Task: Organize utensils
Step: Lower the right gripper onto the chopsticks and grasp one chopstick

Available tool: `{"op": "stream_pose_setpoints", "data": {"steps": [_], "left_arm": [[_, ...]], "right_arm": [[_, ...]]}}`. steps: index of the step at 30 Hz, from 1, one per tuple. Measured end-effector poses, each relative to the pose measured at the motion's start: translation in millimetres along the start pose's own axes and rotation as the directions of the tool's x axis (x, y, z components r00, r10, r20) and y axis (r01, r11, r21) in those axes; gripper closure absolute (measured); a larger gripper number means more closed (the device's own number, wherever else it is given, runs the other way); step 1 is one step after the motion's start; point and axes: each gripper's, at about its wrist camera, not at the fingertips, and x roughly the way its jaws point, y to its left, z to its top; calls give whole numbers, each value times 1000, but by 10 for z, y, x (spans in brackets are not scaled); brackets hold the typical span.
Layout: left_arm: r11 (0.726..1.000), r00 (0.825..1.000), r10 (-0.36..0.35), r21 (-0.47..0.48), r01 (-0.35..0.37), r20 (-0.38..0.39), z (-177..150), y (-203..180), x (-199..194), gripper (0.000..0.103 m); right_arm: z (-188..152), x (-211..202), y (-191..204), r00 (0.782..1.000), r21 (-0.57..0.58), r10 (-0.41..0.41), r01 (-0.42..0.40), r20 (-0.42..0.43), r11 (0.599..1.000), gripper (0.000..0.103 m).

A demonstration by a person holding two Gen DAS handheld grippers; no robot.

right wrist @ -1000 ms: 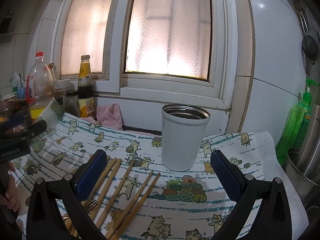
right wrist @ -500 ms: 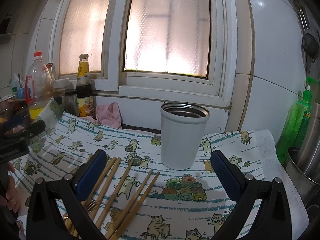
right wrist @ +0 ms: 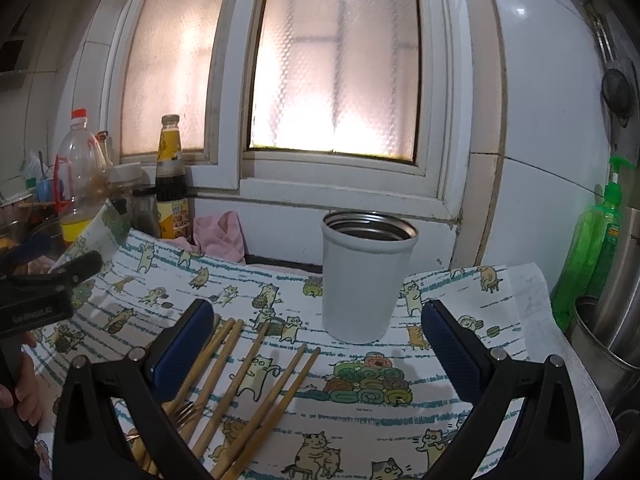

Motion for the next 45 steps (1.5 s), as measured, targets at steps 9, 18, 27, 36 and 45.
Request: {"op": "stream_pose_setpoints", "data": {"steps": [9,18,27,36,45], "left_arm": [[1000,1000,-8,-12,8,7,4,32,-28,0],[990,990,-140,-22,140,2,-8,88,-136,0],[979,982,-190,-80,188,-19,335,-83,-315,0],[985,900,-166,-21,172,-402,214,-619,395,31],[985,764,-170,-85,150,-622,-119,-748,1017,79]], "right_arm": [[-11,-59,18,1000,-8,-11,11,17,1000,0],[-48,-121,-129,993,78,114,-112,-24,991,0],[156,-260,-417,984,204,177,-172,-8,964,0],[174,237,-507,950,205,172,-120,-260,971,38],[30,792,-416,877,230,266,-185,-399,955,93]]}}
